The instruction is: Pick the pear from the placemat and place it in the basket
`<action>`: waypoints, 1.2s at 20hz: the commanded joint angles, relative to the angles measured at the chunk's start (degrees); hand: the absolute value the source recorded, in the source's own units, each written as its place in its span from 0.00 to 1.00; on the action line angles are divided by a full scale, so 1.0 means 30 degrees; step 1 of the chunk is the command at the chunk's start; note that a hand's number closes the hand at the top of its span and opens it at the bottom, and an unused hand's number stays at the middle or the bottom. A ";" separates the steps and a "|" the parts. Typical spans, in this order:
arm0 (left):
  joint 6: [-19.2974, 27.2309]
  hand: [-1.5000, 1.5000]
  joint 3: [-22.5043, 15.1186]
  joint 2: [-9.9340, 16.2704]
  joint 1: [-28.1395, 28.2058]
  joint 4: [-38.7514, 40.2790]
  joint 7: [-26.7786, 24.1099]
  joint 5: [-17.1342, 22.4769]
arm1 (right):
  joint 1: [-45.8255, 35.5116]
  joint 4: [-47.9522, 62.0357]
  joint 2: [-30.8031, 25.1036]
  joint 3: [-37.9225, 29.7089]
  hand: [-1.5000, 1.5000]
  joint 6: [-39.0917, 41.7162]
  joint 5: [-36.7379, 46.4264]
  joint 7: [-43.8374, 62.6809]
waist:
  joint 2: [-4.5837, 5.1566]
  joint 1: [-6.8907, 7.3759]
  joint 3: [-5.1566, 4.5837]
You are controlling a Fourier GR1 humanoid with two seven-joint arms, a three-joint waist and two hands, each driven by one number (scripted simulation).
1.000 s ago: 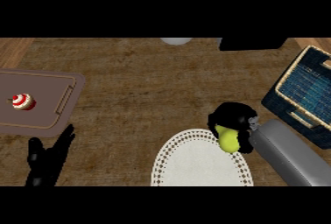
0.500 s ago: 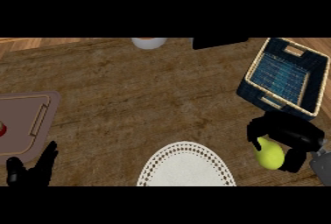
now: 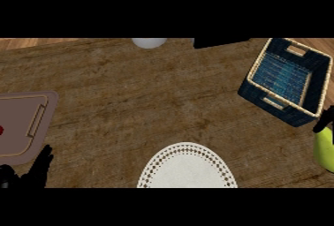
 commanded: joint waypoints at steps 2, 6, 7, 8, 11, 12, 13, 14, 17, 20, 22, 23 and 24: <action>-0.0186 0.50 -0.0486 -0.0338 0.0425 0.0661 0.0299 -0.0062 | 0.0619 0.0419 -0.3540 -0.5241 1.00 0.3170 -0.5325 0.0548 | 0.0268 0.0848 -0.0245; -0.0754 0.50 -0.0611 0.0120 -0.0531 0.0210 0.0935 0.0060 | 0.0621 0.1044 -0.5358 -0.7990 1.00 0.4570 -0.9756 0.4010 | 0.0410 0.1806 -0.0236; -0.0697 0.50 -0.1015 -0.0435 -0.0691 0.1205 0.0115 -0.0296 | 0.0394 0.2050 -0.6262 -0.8748 1.00 0.5055 -1.0545 0.4601 | 0.0519 0.1957 -0.0258; -0.0869 0.50 -0.0982 -0.0131 -0.0388 0.1277 0.0092 -0.0462 | 0.0718 0.1978 -0.6672 -0.9258 1.00 0.5482 -1.1620 0.5453 | 0.0469 0.2021 -0.0251; -0.0521 0.50 -0.1247 -0.0359 -0.2314 0.1651 0.0964 -0.0807 | 0.0640 0.4016 -0.8596 -1.0810 1.00 0.6655 -1.3724 0.7465 | 0.0660 0.2645 -0.0188; -0.0945 0.50 -0.1178 -0.0307 -0.2404 0.1737 0.1000 -0.0484 | 0.0616 0.4290 -0.9114 -1.1075 1.00 0.6945 -1.3993 0.7972 | 0.0685 0.2986 -0.0176; -0.1614 0.50 -0.1118 0.0424 -0.2112 0.0867 0.1627 -0.0254 | 0.0133 0.4644 -0.9664 -1.1094 1.00 0.6772 -1.4626 0.8953 | 0.0705 0.3379 -0.0166; -0.1061 0.50 -0.1623 -0.0458 -0.2384 0.1607 0.0910 -0.0853 | 0.0177 0.4960 -0.9878 -1.1255 1.00 0.6920 -1.4762 0.9358 | 0.0734 0.3465 -0.0163; -0.1255 0.50 -0.1740 -0.0858 -0.4529 0.4198 0.0254 -0.1367 | -0.0605 0.5929 -1.0170 -1.0596 1.00 0.7012 -1.4259 0.9560 | 0.0866 0.3763 -0.0156; -0.1993 0.50 -0.1569 -0.0503 -0.3119 0.2218 0.1053 -0.0559 | -0.1489 0.6154 -0.9393 -0.9725 1.00 0.5873 -1.2510 0.8842 | 0.0858 0.4247 -0.0122; -0.1632 0.50 -0.1164 -0.0461 -0.4257 0.2904 0.1433 -0.0803 | -0.2179 0.6257 -0.9995 -0.9617 1.00 0.6180 -1.2838 0.9351 | 0.0849 0.4149 -0.0130; -0.1653 0.50 -0.1212 -0.0426 -0.4895 0.3005 0.1633 -0.0911 | -0.3033 0.5825 -0.9256 -0.8092 1.00 0.4788 -1.2119 0.9303 | 0.0935 0.4467 -0.0130; -0.1458 0.50 -0.1719 -0.1172 -0.4955 0.3868 0.0982 -0.1293 | -0.3290 0.6841 -0.9631 -0.8474 1.00 0.5823 -1.2020 0.8739 | 0.0926 0.4337 -0.0130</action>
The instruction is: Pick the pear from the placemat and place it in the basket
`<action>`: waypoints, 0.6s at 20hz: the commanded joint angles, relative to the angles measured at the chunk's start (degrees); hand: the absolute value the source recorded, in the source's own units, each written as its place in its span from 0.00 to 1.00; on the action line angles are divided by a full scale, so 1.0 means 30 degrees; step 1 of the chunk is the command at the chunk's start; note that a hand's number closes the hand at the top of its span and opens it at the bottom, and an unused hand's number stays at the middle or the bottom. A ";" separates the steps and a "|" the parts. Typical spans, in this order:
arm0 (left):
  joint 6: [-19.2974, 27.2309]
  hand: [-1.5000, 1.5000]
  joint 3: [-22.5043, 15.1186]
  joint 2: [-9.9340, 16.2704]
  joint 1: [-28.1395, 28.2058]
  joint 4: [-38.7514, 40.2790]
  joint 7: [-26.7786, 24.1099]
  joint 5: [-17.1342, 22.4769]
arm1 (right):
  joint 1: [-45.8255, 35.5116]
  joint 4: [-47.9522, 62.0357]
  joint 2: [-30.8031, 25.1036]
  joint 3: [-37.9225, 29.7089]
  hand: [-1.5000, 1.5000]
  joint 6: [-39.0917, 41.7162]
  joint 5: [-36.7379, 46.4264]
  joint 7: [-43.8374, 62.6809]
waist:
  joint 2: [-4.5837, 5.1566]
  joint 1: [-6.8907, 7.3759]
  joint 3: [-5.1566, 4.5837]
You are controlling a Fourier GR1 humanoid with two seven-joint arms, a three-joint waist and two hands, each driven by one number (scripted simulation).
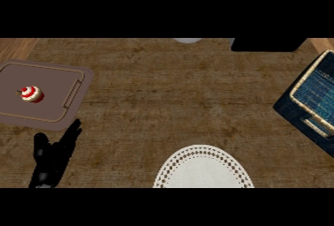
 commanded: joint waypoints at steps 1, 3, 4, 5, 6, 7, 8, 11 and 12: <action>0.0193 0.50 -0.0528 -0.0693 -0.0365 0.1655 0.0538 -0.0551 | -0.1307 0.0828 0.0025 0.1201 1.00 0.0149 0.0415 0.0357 | 0.0186 0.0153 -0.0147; 0.0345 0.50 -0.0785 -0.0701 0.0826 0.0171 0.0810 -0.0661 | -0.1570 -0.0407 0.1609 0.2438 1.00 -0.1386 0.1099 0.0507 | 0.0162 0.0316 -0.0142; -0.0623 0.50 -0.0122 -0.0331 0.0571 0.2439 -0.1211 -0.0427 | -0.2157 0.1258 0.0722 0.2175 1.00 -0.0068 0.0855 0.0339 | 0.0222 0.0299 -0.0157; -0.0374 0.50 -0.0425 -0.0366 0.0222 0.1042 0.0554 -0.0366 | -0.2768 0.0510 0.1586 0.3115 1.00 -0.1394 0.1449 0.0584 | 0.0222 0.0443 -0.0145; -0.0426 0.50 -0.0118 -0.0252 -0.0433 0.1512 0.0631 -0.0261 | -0.3040 0.1759 0.1886 0.3477 1.00 -0.0925 0.2173 -0.0207 | 0.0293 0.0552 -0.0135; 0.0027 0.50 -0.0555 -0.0796 0.0150 0.1656 -0.0190 -0.0850 | -0.2882 0.0846 0.2803 0.3786 1.00 -0.1468 0.1344 0.0859 | 0.0204 0.0313 -0.0150; -0.0587 0.50 0.0079 -0.0360 -0.0314 0.2361 -0.0182 -0.0252 | -0.3497 0.1348 0.2886 0.4285 1.00 -0.1530 0.1613 0.1081 | 0.0268 0.0459 -0.0156; -0.0405 0.50 0.0173 -0.0431 0.0121 0.1438 0.0163 -0.0172 | -0.4548 0.2371 0.3742 0.4780 1.00 -0.1088 0.0409 0.2496 | 0.0185 0.0358 -0.0151; -0.0677 0.50 0.0310 -0.0327 -0.0505 0.2916 -0.0733 -0.0396 | -0.5030 0.3649 0.4109 0.5136 1.00 -0.0986 0.1560 0.1428 | 0.0332 0.0568 -0.0144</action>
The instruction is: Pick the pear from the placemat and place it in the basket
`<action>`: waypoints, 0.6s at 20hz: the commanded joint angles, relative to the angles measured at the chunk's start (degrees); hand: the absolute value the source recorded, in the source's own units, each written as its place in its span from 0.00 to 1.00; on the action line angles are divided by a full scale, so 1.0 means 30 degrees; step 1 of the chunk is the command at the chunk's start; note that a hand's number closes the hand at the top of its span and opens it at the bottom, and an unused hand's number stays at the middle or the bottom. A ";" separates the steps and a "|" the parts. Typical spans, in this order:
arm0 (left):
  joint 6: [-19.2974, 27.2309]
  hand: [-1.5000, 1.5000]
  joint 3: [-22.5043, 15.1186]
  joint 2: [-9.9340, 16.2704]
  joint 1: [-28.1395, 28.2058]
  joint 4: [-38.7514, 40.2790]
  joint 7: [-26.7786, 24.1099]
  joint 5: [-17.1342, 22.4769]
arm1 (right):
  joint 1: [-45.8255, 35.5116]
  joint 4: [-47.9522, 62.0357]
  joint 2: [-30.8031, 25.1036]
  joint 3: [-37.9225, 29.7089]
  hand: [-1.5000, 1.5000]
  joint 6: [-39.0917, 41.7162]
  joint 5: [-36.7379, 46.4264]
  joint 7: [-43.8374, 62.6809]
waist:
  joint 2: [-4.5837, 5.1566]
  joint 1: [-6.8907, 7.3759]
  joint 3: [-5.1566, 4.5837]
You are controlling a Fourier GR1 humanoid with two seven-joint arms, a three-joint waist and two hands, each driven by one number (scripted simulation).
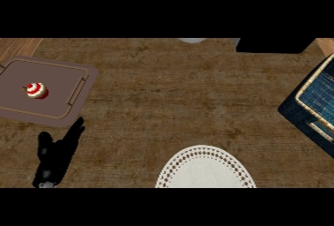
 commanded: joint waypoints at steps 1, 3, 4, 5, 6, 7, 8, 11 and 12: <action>0.0210 0.50 -0.0537 -0.0366 0.1443 -0.0286 0.1128 -0.0249 | -0.1466 0.1717 0.0715 0.0676 1.00 0.0679 -0.0147 0.0750 | 0.0090 -0.0104 -0.0157; -0.0070 0.50 0.0186 -0.0149 -0.0135 0.1547 0.0788 -0.0072 | -0.1897 0.3479 0.1231 0.0860 1.00 0.1094 0.1740 -0.1385 | 0.0206 -0.0117 -0.0145; 0.0292 0.50 -0.0252 -0.0356 0.0267 0.0340 0.1482 -0.0320 | -0.2494 0.3903 0.1719 0.1303 1.00 0.0661 0.2582 -0.1716 | 0.0205 0.0055 -0.0133; 0.0781 0.50 -0.0202 -0.0664 -0.0113 0.0825 0.1426 -0.0636 | -0.2179 0.3911 0.1933 0.1321 1.00 0.0884 0.2909 -0.2137 | 0.0155 -0.0218 -0.0142; 0.0265 0.50 -0.0503 -0.0397 0.1272 -0.0463 0.1396 -0.0512 | -0.2444 0.4519 0.2044 0.1236 1.00 0.0915 0.3351 -0.2790 | 0.0132 -0.0097 -0.0134; -0.0186 0.50 0.0379 -0.0104 0.0561 0.0534 0.1047 0.0155 | -0.3420 0.5010 0.2105 0.1535 1.00 0.0823 0.3769 -0.2726 | 0.0181 -0.0019 -0.0143; 0.0273 0.50 0.0198 -0.0563 -0.0357 0.0774 0.1877 -0.0012 | -0.3677 0.4627 0.2412 0.1733 1.00 0.0411 0.3852 -0.2190 | 0.0139 -0.0237 -0.0154; 0.0280 0.50 -0.0383 -0.0752 0.0845 0.0961 0.0436 -0.0711 | -0.2741 0.5007 0.1441 0.1891 1.00 -0.2997 0.7277 -0.4044 | 0.0252 -0.0058 -0.0132; -0.0179 0.50 0.0354 -0.0023 0.0252 0.0616 0.0991 -0.0118 | -0.2728 0.5403 0.1180 0.2207 1.00 -0.2825 0.8355 -0.5810 | 0.0320 0.0099 -0.0103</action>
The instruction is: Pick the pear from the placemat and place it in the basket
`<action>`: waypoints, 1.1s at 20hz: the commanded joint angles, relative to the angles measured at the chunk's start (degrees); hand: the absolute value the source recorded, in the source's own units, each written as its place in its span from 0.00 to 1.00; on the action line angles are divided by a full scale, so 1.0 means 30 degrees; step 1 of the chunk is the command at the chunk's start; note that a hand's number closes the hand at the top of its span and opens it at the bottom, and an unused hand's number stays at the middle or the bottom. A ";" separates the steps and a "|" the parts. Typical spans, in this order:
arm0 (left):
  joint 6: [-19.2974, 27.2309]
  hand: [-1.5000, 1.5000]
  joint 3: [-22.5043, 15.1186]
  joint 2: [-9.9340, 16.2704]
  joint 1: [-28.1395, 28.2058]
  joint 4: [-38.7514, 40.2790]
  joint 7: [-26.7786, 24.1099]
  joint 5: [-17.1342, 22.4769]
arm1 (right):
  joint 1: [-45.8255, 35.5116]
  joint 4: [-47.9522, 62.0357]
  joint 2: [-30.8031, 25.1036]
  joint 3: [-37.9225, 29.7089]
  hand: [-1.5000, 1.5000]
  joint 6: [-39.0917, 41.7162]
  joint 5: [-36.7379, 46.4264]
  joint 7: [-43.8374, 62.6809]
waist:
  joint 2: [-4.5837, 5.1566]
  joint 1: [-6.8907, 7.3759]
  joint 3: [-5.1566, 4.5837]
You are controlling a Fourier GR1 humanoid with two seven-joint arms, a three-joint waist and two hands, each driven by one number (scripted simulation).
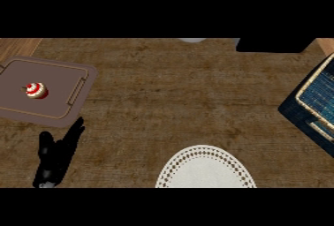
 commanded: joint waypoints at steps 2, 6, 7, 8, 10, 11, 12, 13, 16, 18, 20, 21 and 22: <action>-0.0311 0.50 0.0301 0.0010 -0.0293 0.1758 0.0241 0.0124 | -0.0524 0.1582 0.0062 0.1412 1.00 -0.1291 0.3929 -0.3532 | 0.0242 0.0046 -0.0151; -0.0095 0.50 -0.0325 -0.0541 0.0439 0.1040 0.0023 -0.0262 | -0.1684 0.4084 -0.0561 0.1263 0.00 -0.1298 0.5149 -0.6316 | 0.0254 0.0238 -0.0134; -0.0455 0.50 0.0090 -0.0194 0.0072 0.1275 0.0365 0.0113 | -0.2122 0.4459 0.0138 0.1602 0.00 -0.1797 0.5557 -0.6404 | 0.0250 0.0241 -0.0142; -0.0273 0.50 0.0143 -0.0406 -0.0272 0.1815 0.0608 0.0103 | -0.1718 0.4978 0.0149 0.1164 0.00 -0.1717 0.5253 -0.7333 | 0.0225 -0.0018 -0.0141; -0.0512 0.50 0.0407 0.0129 -0.0567 0.1534 0.0787 0.0082 | -0.3436 0.6153 -0.0293 0.1371 0.00 -0.1383 0.5684 -0.6754 | 0.0308 0.0373 -0.0137; 0.0162 0.50 -0.0084 -0.0691 -0.0870 0.1501 0.1130 -0.0267 | -0.3281 0.6397 -0.0078 0.1327 0.00 -0.1095 0.5664 -0.7583 | 0.0223 0.0066 -0.0143; 0.0250 0.50 -0.0597 -0.0947 0.0537 0.0734 0.0710 -0.0543 | -0.3636 0.6981 -0.0401 0.0788 0.00 -0.0623 0.5078 -0.7171 | 0.0180 0.0160 -0.0141; -0.0569 0.50 0.0375 0.0044 0.0424 0.0721 0.0495 0.0190 | -0.4030 0.7885 -0.0974 0.0521 0.00 -0.0055 0.4879 -0.6792 | 0.0250 0.0364 -0.0132; 0.0021 0.50 -0.0272 -0.0658 0.0604 0.0932 0.0353 -0.0526 | -0.5068 0.8788 -0.0494 0.0226 0.00 0.0031 0.4485 -0.5658 | 0.0219 0.0301 -0.0145; 0.0056 0.50 -0.0384 -0.0908 0.0289 0.1273 0.0156 -0.0585 | -0.5233 1.0007 -0.1660 -0.0309 0.00 0.0800 0.4145 -0.5253 | 0.0354 0.0368 -0.0119; 0.0249 0.50 -0.0427 -0.0846 0.0225 0.0025 0.1143 -0.0529 | -0.5256 1.0614 -0.1564 -0.0335 0.00 0.0261 0.4419 -0.5655 | 0.0307 0.0398 -0.0089; -0.0303 0.50 -0.0019 -0.0390 0.0769 0.0571 0.0526 -0.0225 | -0.5103 1.1078 -0.2261 -0.0743 0.00 0.0350 0.4119 -0.5457 | 0.0391 0.0474 -0.0073; -0.0538 0.50 0.0004 -0.0299 0.0006 0.0682 0.0828 -0.0114 | -0.5345 1.1380 -0.2144 -0.0668 0.00 0.0398 0.4215 -0.5069 | 0.0396 0.0368 -0.0086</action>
